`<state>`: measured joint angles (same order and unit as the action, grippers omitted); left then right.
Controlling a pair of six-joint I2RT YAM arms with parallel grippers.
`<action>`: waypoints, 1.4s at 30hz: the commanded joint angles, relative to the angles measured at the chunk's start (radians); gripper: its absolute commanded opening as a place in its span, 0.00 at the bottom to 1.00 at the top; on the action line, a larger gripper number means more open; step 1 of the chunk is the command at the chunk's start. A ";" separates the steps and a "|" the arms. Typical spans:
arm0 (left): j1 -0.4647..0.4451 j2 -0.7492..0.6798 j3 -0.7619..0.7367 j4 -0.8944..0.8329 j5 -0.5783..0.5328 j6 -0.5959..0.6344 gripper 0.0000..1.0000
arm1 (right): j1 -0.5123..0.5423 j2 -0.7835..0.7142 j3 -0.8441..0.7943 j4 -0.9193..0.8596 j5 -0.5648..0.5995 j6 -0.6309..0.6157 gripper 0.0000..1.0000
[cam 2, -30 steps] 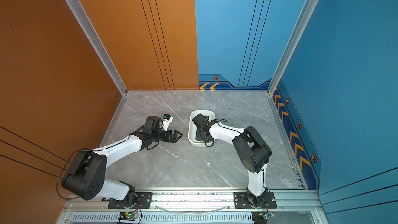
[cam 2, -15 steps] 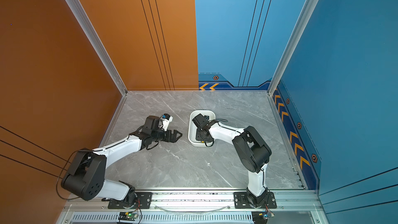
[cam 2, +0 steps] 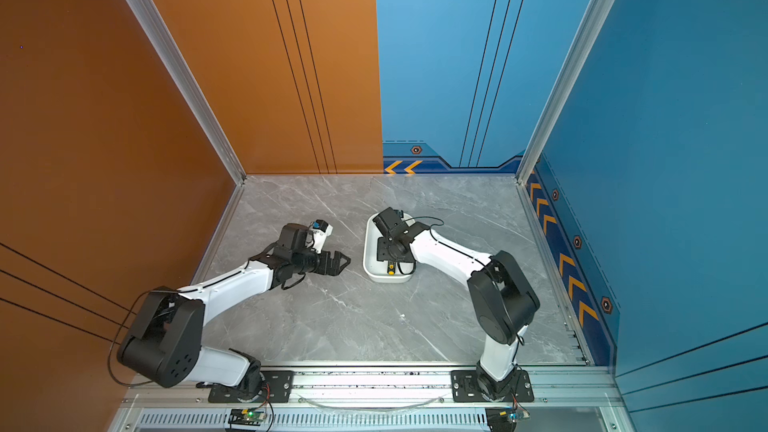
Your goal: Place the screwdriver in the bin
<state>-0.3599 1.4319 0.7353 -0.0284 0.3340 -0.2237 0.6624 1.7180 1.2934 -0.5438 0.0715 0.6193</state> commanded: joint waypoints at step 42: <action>0.397 -0.007 -0.376 0.866 -0.249 0.225 0.98 | -0.658 -0.171 -0.978 1.571 -0.125 -0.592 0.72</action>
<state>0.0330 1.3655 0.3573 0.7246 0.0628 0.0032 0.0120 1.5475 0.2794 0.9981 -0.0753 0.0189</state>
